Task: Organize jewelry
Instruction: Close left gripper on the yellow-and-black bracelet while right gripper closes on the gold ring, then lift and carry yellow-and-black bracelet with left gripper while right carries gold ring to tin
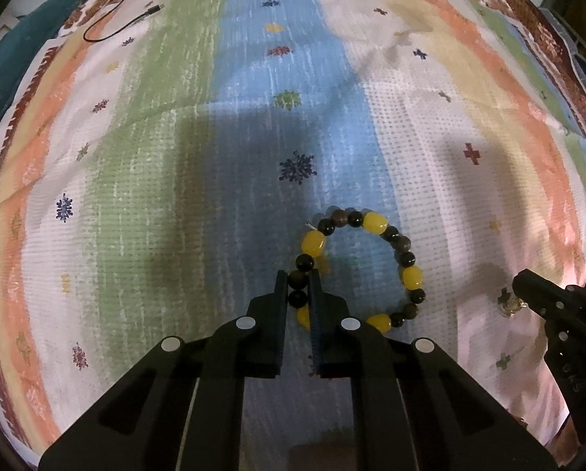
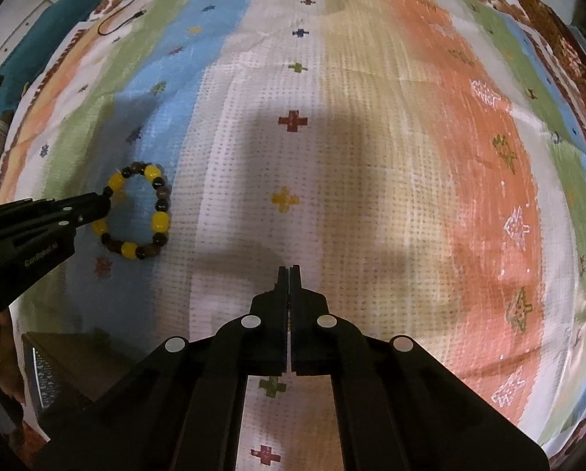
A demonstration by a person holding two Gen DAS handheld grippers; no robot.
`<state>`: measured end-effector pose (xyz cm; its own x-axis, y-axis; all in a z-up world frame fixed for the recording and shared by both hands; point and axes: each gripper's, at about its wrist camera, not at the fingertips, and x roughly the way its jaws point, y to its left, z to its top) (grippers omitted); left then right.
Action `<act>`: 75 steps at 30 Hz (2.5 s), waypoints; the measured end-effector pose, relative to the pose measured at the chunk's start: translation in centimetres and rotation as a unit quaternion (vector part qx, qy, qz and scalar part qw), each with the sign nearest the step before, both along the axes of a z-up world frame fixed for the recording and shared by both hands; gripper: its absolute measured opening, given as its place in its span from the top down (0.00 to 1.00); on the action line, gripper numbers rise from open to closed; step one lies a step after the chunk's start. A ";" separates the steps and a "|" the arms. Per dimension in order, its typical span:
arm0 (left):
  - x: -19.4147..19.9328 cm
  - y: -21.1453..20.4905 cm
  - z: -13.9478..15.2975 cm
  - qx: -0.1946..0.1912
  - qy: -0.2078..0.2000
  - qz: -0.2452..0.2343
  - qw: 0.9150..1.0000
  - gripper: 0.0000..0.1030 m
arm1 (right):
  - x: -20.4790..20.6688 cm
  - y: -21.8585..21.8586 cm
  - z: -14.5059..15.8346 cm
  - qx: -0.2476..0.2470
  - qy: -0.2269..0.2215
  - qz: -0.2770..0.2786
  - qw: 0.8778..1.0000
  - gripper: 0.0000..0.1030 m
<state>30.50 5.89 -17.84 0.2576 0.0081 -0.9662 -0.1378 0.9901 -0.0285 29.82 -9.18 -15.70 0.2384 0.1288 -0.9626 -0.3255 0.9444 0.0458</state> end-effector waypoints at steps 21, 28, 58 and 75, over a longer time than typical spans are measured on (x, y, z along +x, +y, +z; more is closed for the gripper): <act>-2.7 -0.6 5.5 0.004 -0.056 -0.005 0.998 0.91 | -2.3 1.2 4.7 0.021 -0.050 0.028 0.998 0.99; -4.0 -0.2 7.3 0.005 -0.073 0.006 0.997 0.91 | -4.0 1.8 7.0 0.041 -0.073 0.043 0.996 0.99; -10.4 0.8 13.7 0.007 -0.154 0.021 0.988 0.91 | -10.0 2.7 12.9 0.074 -0.150 0.087 0.982 0.99; -15.4 -0.9 16.5 -0.010 -0.195 0.009 0.981 0.91 | -13.2 2.2 14.3 0.090 -0.169 0.099 0.977 0.99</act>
<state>15.08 4.99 -1.38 0.6081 -0.0024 -0.7939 -0.1302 0.9862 -0.1027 16.60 -7.02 -1.39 0.4916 0.3636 -0.7913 -0.5257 0.8483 0.0632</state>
